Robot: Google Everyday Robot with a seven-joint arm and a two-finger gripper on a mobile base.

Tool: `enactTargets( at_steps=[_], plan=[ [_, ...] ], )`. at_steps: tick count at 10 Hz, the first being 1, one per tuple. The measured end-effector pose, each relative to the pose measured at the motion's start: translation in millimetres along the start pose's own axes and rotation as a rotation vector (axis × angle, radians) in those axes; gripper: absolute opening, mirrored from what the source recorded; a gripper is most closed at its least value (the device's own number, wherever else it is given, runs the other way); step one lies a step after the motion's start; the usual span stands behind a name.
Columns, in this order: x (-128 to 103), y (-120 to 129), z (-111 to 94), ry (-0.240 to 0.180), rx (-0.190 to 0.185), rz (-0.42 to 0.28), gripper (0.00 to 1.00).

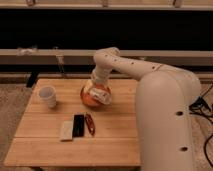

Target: Move the arm in a circular motion

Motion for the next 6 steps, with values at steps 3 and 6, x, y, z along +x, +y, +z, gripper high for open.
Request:
enactTargets(
  at_steps=[3, 6],
  plan=[
    [-53, 35, 4, -0.021, 0.019, -0.119, 0.80],
    [-78, 89, 4, -0.027, 0.031, -0.275, 0.80]
  ],
)
